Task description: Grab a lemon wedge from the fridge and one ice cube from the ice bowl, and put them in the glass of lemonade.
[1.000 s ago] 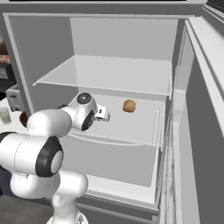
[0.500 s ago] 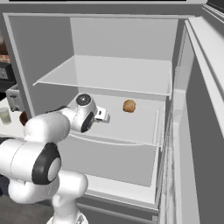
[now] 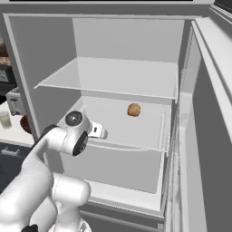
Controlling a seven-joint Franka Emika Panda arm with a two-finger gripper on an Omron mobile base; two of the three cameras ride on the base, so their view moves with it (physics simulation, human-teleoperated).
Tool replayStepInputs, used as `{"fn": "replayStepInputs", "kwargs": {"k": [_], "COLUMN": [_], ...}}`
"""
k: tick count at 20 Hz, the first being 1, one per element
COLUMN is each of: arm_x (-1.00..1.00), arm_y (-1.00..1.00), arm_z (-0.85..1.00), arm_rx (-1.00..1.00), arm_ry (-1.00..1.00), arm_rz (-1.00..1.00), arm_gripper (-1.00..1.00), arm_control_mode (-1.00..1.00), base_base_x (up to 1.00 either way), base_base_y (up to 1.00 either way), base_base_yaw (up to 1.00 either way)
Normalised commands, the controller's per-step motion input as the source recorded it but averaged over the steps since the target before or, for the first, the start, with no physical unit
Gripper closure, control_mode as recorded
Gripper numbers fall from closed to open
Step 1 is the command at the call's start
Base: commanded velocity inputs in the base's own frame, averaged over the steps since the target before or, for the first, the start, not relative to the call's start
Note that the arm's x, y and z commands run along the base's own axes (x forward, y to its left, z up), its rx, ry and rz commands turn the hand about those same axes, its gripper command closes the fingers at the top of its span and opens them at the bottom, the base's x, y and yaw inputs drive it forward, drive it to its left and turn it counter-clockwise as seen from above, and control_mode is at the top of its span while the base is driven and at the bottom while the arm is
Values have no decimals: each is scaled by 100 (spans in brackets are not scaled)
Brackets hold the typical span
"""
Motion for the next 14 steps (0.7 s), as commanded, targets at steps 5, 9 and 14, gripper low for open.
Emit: {"fn": "replayStepInputs", "kwargs": {"k": [5,9,14], "arm_x": [-100,-100,-100], "arm_y": [-3,0,0], "arm_z": [86,74,40], "arm_rx": [0,0,0], "arm_ry": [0,0,-3], "arm_rz": [-5,-4,-2], "arm_gripper": [100,100,100], "arm_control_mode": [-100,-100,-100], "base_base_x": [0,0,0], "base_base_y": [0,0,0], "base_base_yaw": [0,0,0]}}
